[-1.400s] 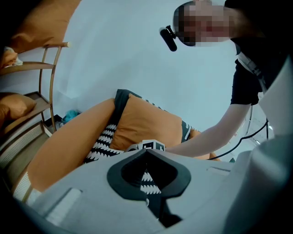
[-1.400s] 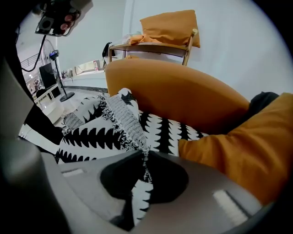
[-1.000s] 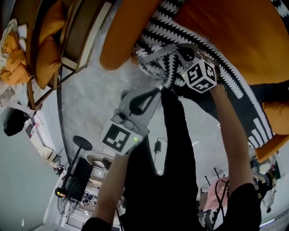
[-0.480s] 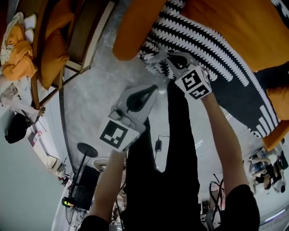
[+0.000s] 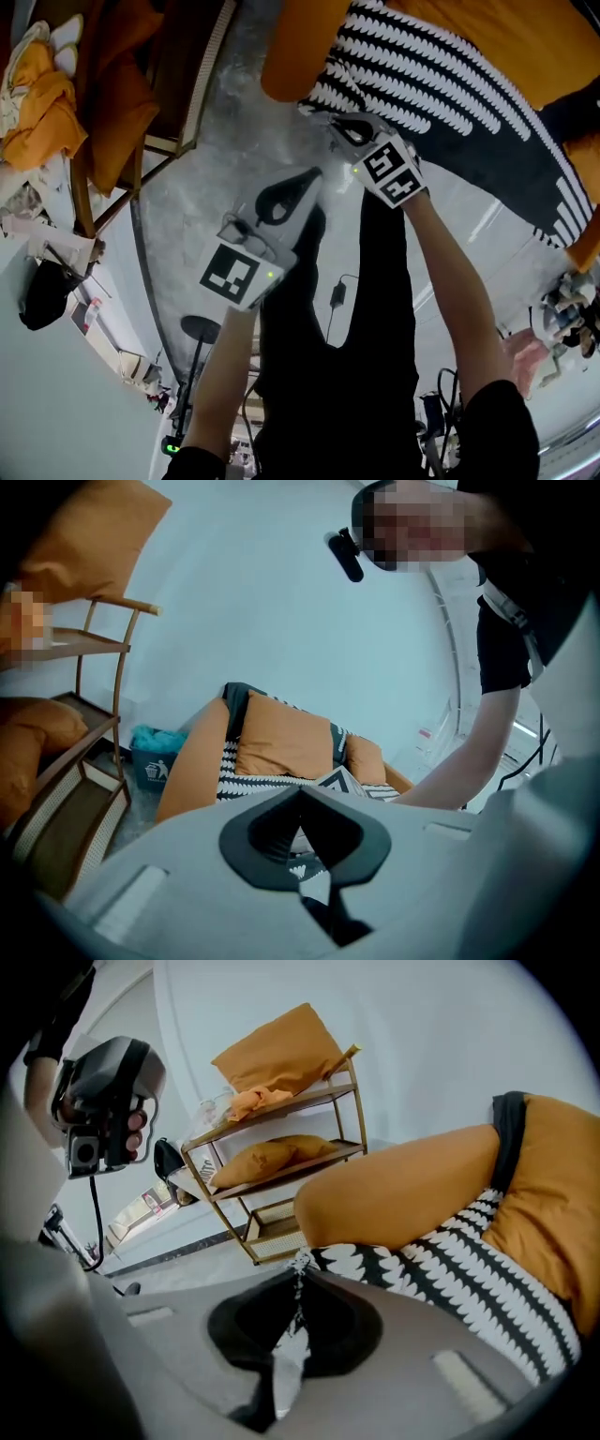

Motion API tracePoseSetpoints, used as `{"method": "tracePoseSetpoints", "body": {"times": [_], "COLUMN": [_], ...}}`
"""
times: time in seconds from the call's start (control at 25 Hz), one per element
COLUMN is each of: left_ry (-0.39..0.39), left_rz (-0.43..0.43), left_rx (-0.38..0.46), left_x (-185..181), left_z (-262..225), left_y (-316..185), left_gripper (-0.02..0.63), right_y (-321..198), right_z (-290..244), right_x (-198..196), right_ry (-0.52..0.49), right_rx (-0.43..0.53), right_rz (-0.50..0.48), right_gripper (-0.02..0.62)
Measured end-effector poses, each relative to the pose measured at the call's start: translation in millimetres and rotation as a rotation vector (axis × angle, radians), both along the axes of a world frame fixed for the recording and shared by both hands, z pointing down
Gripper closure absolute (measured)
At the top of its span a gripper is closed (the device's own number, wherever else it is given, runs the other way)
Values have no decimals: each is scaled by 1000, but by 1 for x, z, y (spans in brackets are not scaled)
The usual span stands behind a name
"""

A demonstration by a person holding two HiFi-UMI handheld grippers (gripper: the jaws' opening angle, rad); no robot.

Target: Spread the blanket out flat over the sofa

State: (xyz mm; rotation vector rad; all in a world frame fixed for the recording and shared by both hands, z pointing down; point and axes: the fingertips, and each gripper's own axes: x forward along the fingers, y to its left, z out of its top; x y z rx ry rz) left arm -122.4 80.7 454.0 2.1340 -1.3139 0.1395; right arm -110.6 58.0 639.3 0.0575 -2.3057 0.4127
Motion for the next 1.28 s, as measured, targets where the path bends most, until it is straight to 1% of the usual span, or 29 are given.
{"method": "tracePoseSetpoints", "body": {"times": [0.16,0.24,0.44,0.56,0.72,0.84,0.96,1.12,1.2,1.28], "left_ry": [-10,-11,5,5,-7,-37,-44,-71,-87,-104], "left_rz": [101,130,135,137,141,161,177,203,236,277], "left_rx": [38,48,29,-1,-22,-20,-24,7,1,7], "left_x": [-4,-7,-18,-20,-19,-14,-8,-8,-7,-8], "left_z": [-4,-3,17,38,66,86,102,127,140,155], "left_y": [29,42,69,76,72,64,55,34,33,33], "left_gripper": [597,597,597,598,597,598,598,597,597,597], "right_y": [36,52,87,97,104,105,107,96,94,93], "right_z": [3,5,35,62,94,117,140,176,191,209], "right_x": [-15,-22,-38,-45,-50,-44,-37,-45,-51,-58], "right_ry": [-5,-17,-52,-76,-111,-119,-122,-138,-154,-162], "right_rx": [-29,-54,-151,-237,-334,-378,-417,-432,-451,-449], "right_rz": [89,135,247,324,409,454,486,527,571,606], "right_gripper": [588,588,588,588,588,588,588,588,588,588]}}
